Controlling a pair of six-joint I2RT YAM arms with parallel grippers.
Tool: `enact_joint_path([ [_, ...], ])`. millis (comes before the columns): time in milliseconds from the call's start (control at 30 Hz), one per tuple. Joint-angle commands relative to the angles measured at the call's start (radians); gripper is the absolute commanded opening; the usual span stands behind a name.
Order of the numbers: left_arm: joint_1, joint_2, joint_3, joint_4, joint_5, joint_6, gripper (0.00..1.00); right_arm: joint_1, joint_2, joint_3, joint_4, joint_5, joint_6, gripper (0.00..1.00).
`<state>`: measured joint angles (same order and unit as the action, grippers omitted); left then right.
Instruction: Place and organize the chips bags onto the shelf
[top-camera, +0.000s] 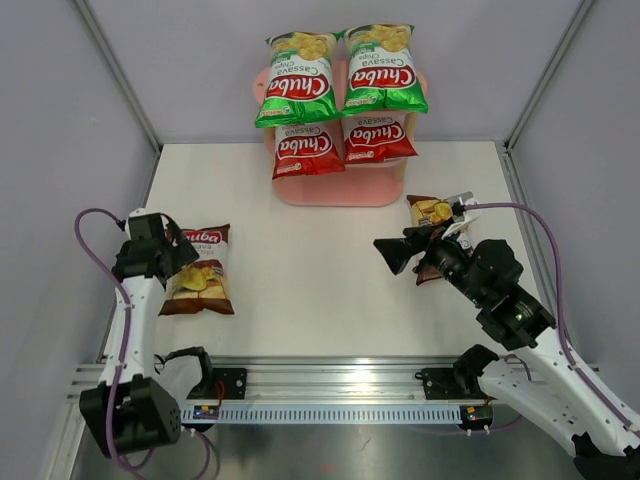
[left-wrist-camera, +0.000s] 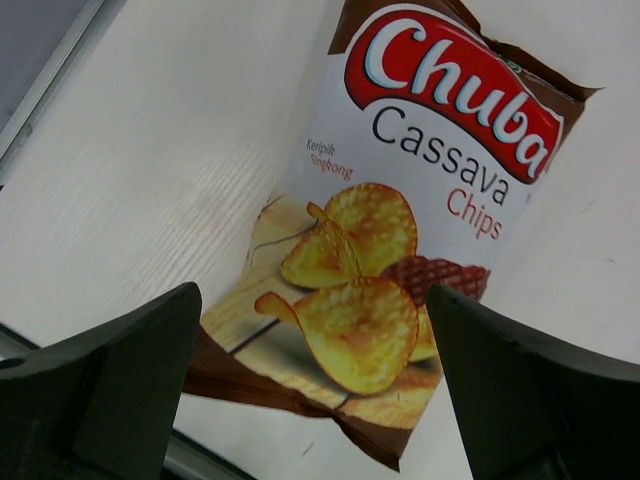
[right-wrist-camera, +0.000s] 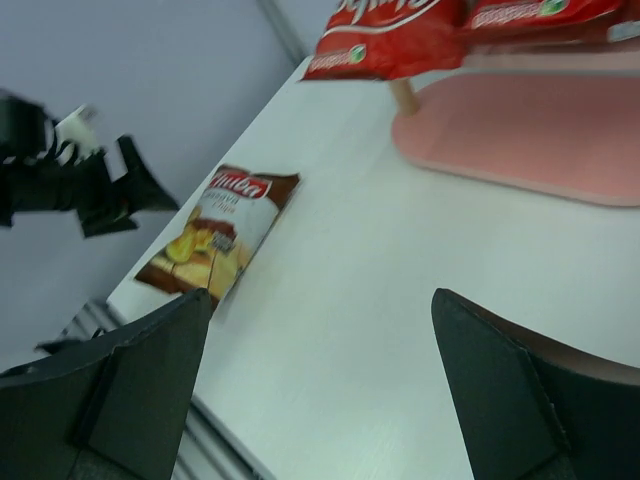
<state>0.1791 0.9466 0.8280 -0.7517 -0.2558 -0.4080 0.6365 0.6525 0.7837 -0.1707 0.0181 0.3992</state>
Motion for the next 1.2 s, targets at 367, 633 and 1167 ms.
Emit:
enact_joint_path([
  [367, 0.23, 0.29, -0.109, 0.232, 0.535, 0.037, 0.99, -0.001, -0.132, -0.107, 0.023, -0.618, -0.036, 0.99],
  [633, 0.041, 0.324, -0.306, 0.514, 0.587, -0.181, 0.99, -0.001, -0.155, -0.123, 0.043, -0.665, 0.012, 1.0],
  [1167, -0.167, 0.363, -0.357, 0.686, 0.593, -0.239, 0.99, -0.001, -0.059, -0.123, 0.048, -0.668, 0.027, 0.99],
])
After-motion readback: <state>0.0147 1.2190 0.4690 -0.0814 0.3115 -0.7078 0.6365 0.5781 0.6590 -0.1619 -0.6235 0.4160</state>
